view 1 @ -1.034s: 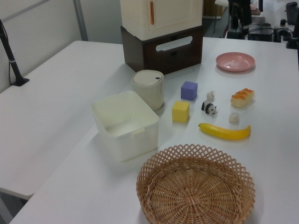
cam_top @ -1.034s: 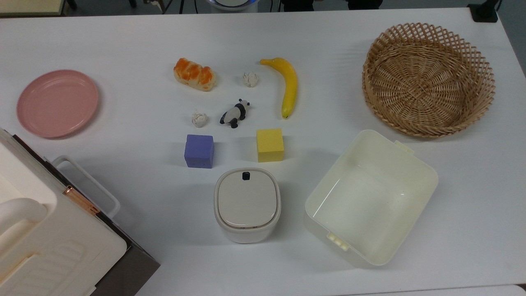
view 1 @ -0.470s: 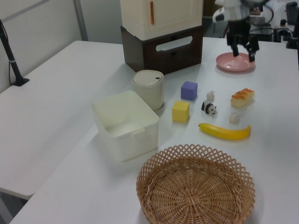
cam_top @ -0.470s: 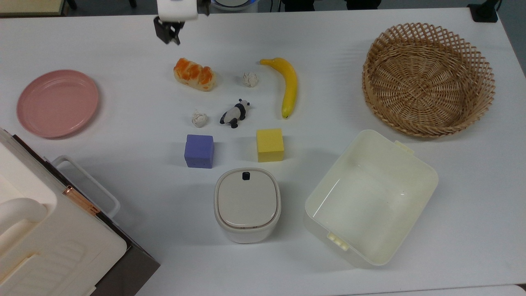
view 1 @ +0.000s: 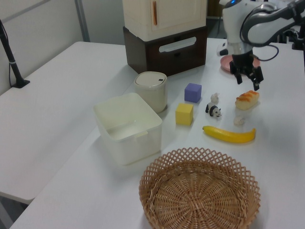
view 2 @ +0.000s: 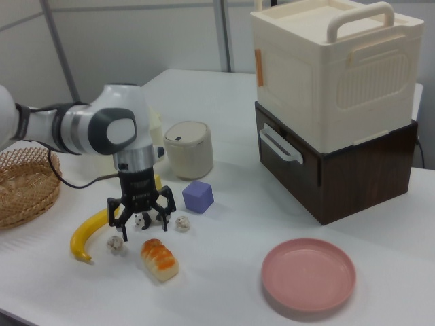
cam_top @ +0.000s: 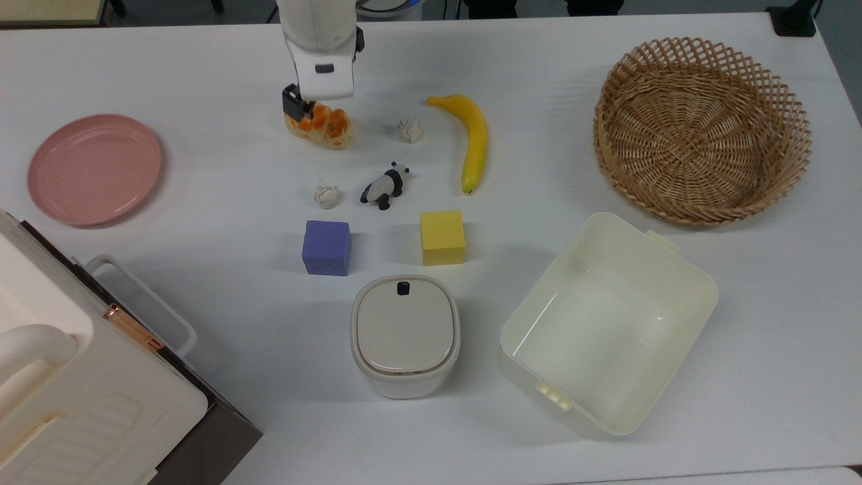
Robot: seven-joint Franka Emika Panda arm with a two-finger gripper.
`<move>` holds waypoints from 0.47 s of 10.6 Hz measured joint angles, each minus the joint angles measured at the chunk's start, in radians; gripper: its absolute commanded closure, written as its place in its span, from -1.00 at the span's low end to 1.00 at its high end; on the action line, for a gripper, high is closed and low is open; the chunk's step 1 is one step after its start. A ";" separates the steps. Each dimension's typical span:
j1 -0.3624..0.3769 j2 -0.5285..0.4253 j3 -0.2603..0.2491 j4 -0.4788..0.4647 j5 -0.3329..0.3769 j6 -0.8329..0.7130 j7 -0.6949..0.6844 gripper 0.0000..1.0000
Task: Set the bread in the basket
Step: 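Move the open gripper over the bread roll and lower onto it, then close the gripper on the bread roll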
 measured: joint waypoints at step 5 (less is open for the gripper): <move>0.016 0.129 0.001 -0.025 -0.066 0.140 0.092 -0.34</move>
